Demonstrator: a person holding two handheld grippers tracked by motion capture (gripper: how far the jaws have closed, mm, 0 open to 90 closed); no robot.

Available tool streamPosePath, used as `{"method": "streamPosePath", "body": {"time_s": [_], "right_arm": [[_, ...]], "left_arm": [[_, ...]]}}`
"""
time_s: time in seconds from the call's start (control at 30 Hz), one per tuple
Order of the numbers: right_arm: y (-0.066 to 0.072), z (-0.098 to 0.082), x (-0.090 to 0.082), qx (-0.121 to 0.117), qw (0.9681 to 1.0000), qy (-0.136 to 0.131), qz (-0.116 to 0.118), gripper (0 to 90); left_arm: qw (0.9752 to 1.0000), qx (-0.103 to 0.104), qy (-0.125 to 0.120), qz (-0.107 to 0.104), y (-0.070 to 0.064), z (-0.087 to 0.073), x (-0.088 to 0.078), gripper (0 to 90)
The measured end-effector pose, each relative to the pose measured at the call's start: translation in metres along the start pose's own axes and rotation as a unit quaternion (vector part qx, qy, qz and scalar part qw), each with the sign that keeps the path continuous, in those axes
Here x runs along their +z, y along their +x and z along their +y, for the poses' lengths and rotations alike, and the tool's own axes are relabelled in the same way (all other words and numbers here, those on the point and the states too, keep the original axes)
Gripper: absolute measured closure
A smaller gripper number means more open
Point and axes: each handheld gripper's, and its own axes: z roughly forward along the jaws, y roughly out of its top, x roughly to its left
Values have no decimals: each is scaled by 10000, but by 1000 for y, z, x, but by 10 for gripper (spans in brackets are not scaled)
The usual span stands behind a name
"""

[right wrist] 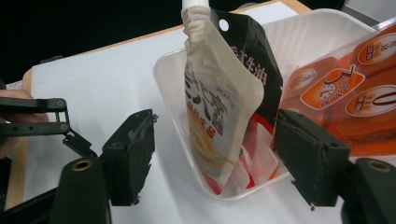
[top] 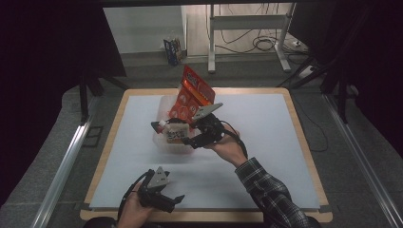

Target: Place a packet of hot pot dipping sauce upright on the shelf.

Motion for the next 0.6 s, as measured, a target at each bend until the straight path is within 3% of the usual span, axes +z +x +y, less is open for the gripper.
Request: {"method": "streamPosePath", "body": {"time_s": [0.6], "right_arm": [[2, -12, -11, 154, 9998, 89, -41, 92]], "left_arm": [[9998, 129, -142, 57, -2, 1, -3, 37]]}}
